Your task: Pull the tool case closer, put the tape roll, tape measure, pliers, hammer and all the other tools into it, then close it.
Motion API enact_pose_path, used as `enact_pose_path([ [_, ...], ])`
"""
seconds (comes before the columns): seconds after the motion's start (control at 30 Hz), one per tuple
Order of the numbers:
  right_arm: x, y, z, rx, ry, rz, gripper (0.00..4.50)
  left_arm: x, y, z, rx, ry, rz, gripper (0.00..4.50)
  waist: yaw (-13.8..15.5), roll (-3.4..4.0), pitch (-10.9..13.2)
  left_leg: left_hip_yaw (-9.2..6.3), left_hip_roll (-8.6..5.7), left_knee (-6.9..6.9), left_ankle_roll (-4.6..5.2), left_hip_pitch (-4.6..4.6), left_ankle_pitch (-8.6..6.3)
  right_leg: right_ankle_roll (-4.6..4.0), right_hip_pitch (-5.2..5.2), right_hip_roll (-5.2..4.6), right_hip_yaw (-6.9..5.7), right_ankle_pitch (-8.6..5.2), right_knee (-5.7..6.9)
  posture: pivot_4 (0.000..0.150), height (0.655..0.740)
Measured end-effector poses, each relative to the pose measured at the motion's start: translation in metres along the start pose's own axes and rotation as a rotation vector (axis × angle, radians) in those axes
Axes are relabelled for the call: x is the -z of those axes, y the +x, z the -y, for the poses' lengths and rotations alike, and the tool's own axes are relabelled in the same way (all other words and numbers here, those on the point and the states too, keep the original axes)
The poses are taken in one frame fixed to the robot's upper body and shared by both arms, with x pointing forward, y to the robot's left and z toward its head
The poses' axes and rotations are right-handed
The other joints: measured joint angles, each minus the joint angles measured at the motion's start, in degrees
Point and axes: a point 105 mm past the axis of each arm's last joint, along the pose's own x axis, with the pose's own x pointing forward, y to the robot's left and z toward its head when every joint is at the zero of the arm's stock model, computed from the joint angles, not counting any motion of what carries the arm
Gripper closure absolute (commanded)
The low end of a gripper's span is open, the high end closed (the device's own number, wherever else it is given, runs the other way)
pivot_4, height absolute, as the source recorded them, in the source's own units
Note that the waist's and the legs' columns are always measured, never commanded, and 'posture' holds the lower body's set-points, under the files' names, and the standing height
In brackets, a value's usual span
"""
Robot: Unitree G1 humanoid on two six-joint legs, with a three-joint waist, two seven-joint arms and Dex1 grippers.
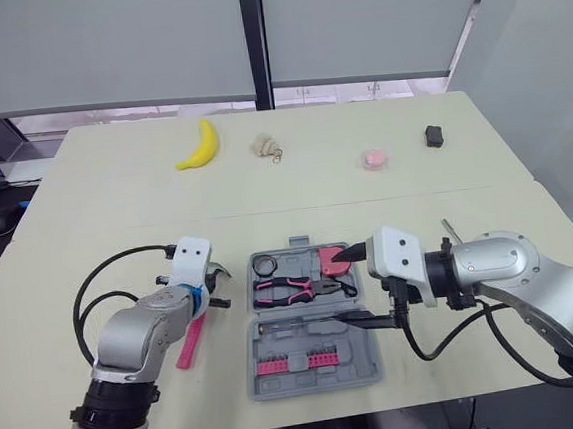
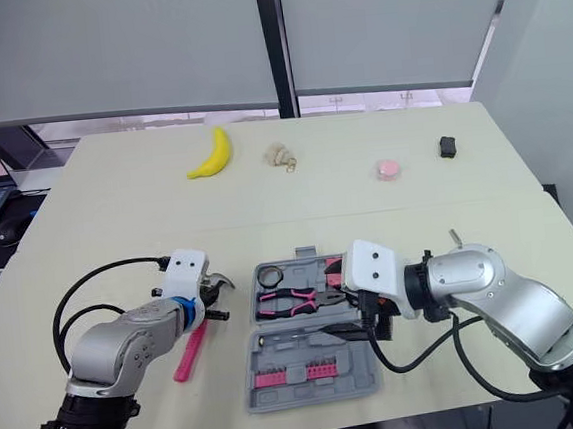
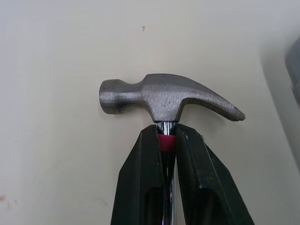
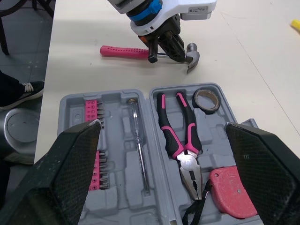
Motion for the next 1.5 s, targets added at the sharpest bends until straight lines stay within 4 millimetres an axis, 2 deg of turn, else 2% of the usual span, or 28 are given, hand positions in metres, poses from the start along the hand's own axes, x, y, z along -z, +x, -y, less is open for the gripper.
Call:
enact_pose_path([
  [0.1, 0.001, 0.000, 0.000, 0.004, -0.004, -0.006, 0.00, 0.002, 0.001, -0.003, -0.008, -0.012, 0.013, 4.40, 0.0, 0.00, 0.0, -0.05, 0.00, 0.00, -0.01, 0.00, 0.00, 0.00, 0.01, 0.00, -0.02, 0.00, 0.00, 0.150, 0.7274],
  [0.37, 0.001, 0.001, 0.000, 0.000, -0.002, -0.006, 0.00, 0.018, -0.008, -0.011, 0.032, -0.119, 0.018, 1.85, -0.1, 0.00, 0.0, -0.10, 0.00, 0.00, -0.02, 0.01, 0.01, 0.00, 0.01, -0.02, -0.02, 0.01, 0.00, 0.150, 0.7274],
  [0.57, 0.001, 0.002, 0.000, 0.011, 0.003, -0.004, 0.00, 0.014, -0.027, -0.018, 0.109, -0.159, 0.120, 0.02, -0.1, 0.00, 0.0, -0.10, -0.01, -0.01, -0.05, 0.02, 0.03, 0.00, 0.01, -0.07, -0.01, 0.01, 0.00, 0.150, 0.7274],
  [0.73, 0.001, 0.002, 0.001, 0.024, 0.007, 0.000, 0.00, 0.026, -0.034, -0.023, 0.148, -0.089, 0.202, 0.02, -0.1, 0.01, 0.0, -0.08, -0.02, -0.02, -0.06, 0.03, 0.03, -0.01, 0.00, -0.10, 0.00, 0.00, -0.01, 0.150, 0.7274],
  [0.97, -0.002, 0.005, 0.003, 0.040, 0.007, 0.022, 0.00, 0.038, -0.019, -0.007, 0.181, -0.079, 0.220, 0.02, 0.2, 0.00, 0.0, -0.02, -0.04, 0.00, -0.07, 0.02, 0.04, 0.05, 0.03, -0.12, 0.03, 0.04, -0.09, 0.150, 0.7274],
  [1.2, 0.000, 0.007, 0.013, 0.093, -0.001, 0.023, 0.00, 0.034, -0.005, -0.002, 0.160, -0.078, 0.243, 0.02, 0.1, 0.00, 0.0, -0.02, -0.03, -0.02, -0.07, 0.01, 0.04, 0.05, 0.02, -0.09, 0.00, 0.04, -0.10, 0.150, 0.7274],
  [1.3, 0.001, 0.008, 0.014, 0.100, -0.003, 0.020, 0.00, 0.031, -0.001, -0.001, 0.156, -0.059, 0.247, 0.61, 0.1, 0.00, 0.0, -0.03, -0.03, -0.02, -0.07, 0.01, 0.04, 0.05, 0.03, -0.09, -0.01, 0.04, -0.10, 0.150, 0.7274],
  [1.5, 0.005, 0.007, 0.013, 0.104, 0.004, 0.006, 0.00, 0.032, 0.004, -0.006, 0.129, -0.055, 0.234, 2.40, 0.2, 0.07, 0.0, -0.03, -0.05, -0.01, -0.07, 0.03, 0.04, 0.07, 0.05, -0.10, 0.00, 0.04, -0.10, 0.150, 0.7274],
])
